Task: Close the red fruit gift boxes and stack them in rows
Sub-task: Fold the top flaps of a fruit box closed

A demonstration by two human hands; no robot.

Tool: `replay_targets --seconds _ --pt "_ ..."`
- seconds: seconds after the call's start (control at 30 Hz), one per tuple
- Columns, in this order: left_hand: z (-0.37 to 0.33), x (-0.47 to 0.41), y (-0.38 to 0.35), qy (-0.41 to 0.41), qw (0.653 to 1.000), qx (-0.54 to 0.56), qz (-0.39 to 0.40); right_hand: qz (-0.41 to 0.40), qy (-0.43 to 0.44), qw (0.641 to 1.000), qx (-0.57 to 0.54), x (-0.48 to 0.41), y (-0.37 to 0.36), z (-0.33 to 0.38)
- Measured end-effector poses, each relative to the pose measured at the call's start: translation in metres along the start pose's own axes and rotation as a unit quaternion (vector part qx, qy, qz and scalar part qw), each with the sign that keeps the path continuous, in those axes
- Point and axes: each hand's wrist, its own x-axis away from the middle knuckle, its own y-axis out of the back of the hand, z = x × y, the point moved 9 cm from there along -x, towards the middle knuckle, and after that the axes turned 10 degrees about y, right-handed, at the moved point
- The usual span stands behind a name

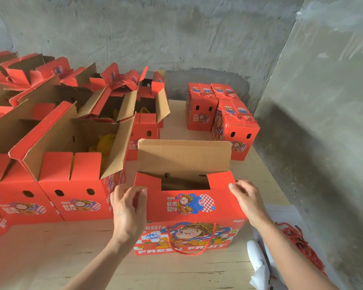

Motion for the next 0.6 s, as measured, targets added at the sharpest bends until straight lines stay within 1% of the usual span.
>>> replay_targets --seconds 0.1,0.2,0.27,0.33,0.37,0.43,0.47,0.6 --pt "0.010 -0.010 -0.003 0.051 0.998 0.017 0.039 0.006 0.017 0.999 0.027 -0.002 0.000 0.004" --pt "0.016 -0.027 -0.003 0.104 0.992 0.006 0.074 0.003 0.030 0.999 0.039 -0.003 0.001 0.004" --pt "0.023 -0.034 -0.001 0.148 0.986 0.025 0.075 0.002 0.030 0.999 0.044 -0.003 0.001 0.003" --pt "0.033 -0.032 -0.004 0.196 0.976 0.056 0.077 0.000 0.022 0.999 0.025 -0.002 0.001 0.001" --pt "0.038 -0.030 -0.009 0.221 0.968 0.074 0.090 0.003 0.015 1.000 0.005 -0.002 0.000 0.001" --pt "0.045 -0.025 -0.020 0.257 0.951 0.120 0.124 0.029 0.002 0.999 -0.043 -0.003 -0.006 -0.001" --pt "0.044 -0.024 -0.023 0.260 0.946 0.136 0.135 0.052 -0.004 0.996 -0.066 -0.004 -0.011 0.000" --pt "0.042 -0.030 -0.026 0.252 0.948 0.124 0.153 0.146 -0.024 0.984 -0.099 -0.012 -0.023 0.000"
